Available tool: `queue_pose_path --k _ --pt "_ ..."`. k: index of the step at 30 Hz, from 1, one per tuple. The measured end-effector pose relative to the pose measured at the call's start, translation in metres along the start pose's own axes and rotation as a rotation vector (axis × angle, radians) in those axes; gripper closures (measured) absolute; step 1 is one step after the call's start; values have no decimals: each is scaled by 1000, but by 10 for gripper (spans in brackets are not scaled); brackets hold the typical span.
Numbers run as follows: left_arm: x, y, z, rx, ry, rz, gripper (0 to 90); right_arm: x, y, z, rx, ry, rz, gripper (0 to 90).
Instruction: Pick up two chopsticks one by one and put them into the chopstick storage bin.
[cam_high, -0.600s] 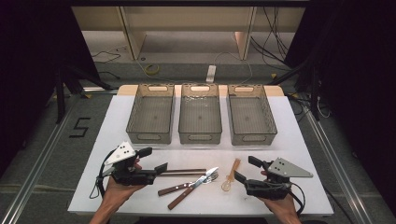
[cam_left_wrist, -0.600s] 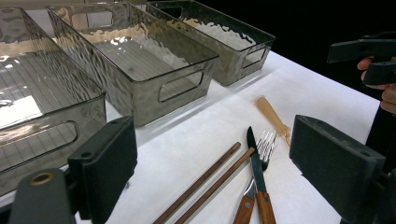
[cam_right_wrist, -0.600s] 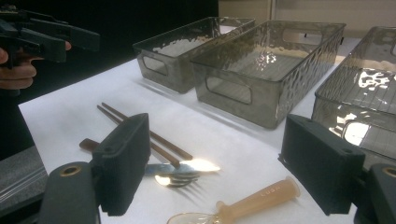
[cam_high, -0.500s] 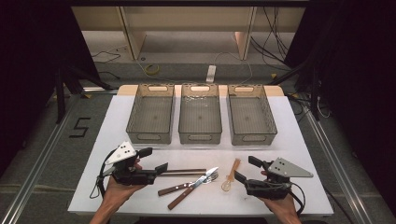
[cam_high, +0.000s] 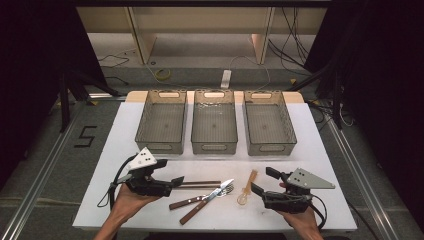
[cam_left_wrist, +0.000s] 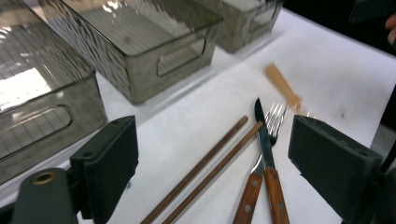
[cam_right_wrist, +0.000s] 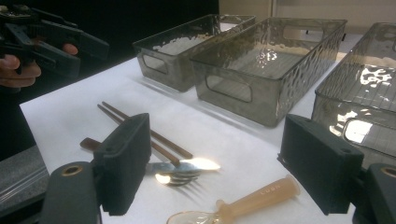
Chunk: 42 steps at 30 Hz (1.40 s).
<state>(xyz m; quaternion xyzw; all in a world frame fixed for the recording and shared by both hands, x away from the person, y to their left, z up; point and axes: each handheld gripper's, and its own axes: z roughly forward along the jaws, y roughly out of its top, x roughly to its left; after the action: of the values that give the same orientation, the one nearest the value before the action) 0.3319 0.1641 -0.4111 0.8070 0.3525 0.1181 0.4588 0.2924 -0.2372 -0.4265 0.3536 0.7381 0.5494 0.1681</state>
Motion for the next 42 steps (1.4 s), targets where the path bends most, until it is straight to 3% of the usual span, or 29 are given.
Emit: queue_pose_path --k 5,12,17,28,42 --pt "0 5 15 127 0 39 157 -1 0 2 15 6 3 254" --pt "-5 7 38 336 1 156 192 0 0 3 21 23 -3 256" --pt "-3 9 46 430 -24 195 296 0 1 2 19 27 -6 261" --pt "1 6 65 584 -36 293 500 0 1 3 28 41 -9 268" --pt "0 2 76 655 -78 388 648 0 1 4 38 53 -11 273"
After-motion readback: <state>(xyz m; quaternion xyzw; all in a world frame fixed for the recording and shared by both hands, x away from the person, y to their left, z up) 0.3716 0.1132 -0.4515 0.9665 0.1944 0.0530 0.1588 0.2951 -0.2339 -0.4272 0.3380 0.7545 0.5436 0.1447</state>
